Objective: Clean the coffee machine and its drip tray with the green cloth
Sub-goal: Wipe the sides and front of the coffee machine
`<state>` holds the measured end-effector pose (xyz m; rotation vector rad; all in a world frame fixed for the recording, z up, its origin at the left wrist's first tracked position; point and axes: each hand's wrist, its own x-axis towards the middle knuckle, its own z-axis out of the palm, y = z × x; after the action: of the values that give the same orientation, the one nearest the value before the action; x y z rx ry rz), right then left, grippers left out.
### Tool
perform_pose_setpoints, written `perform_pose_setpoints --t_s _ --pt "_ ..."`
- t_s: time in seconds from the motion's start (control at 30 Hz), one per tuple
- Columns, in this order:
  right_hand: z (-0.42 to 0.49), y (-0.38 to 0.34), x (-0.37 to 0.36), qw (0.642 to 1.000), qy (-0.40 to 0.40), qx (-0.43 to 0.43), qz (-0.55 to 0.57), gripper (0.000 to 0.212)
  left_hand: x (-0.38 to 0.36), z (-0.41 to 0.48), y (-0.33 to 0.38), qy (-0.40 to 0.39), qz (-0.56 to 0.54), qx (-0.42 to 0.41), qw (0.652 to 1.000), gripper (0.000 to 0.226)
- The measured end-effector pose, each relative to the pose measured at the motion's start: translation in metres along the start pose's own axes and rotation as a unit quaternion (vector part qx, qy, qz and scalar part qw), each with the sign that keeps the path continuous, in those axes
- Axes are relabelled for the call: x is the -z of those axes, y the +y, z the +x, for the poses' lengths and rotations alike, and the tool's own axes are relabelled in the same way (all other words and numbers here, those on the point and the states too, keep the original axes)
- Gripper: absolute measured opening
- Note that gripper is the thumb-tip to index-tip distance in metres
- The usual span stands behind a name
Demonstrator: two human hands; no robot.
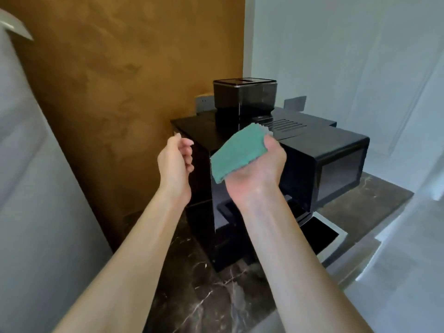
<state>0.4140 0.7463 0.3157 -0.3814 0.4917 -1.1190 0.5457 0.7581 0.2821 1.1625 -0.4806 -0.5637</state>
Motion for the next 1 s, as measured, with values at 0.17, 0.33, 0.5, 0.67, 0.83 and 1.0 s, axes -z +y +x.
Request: perform_pose_setpoints --t_s 0.17,0.33,0.5,0.67,0.83,1.0 --pt "0.001 -0.004 0.019 0.988 -0.061 -0.015 -0.139 0.04 0.013 -0.04 -0.037 -0.063 -0.024 0.092 0.994 0.056" --pt "0.013 0.003 0.014 0.932 -0.07 -0.064 -0.349 0.034 0.029 -0.047 -0.038 -0.251 -0.116 0.101 0.956 0.068" --pt "0.022 -0.005 0.0 0.82 -0.121 0.085 -0.553 0.029 0.039 -0.048 -0.027 -0.221 -0.142 0.09 0.961 0.04" --pt "0.049 -0.028 -0.034 0.668 -0.143 0.301 -0.666 0.021 0.056 -0.02 -0.019 0.03 -0.214 0.008 0.976 0.029" --pt "0.1 -0.023 -0.062 0.489 -0.193 0.376 -0.763 0.023 0.025 -0.006 -0.044 0.004 0.016 -0.111 0.994 0.04" --pt "0.147 0.013 -0.068 0.425 -0.258 0.395 -0.773 0.023 -0.019 -0.005 -0.082 -0.09 0.103 -0.113 0.984 0.078"
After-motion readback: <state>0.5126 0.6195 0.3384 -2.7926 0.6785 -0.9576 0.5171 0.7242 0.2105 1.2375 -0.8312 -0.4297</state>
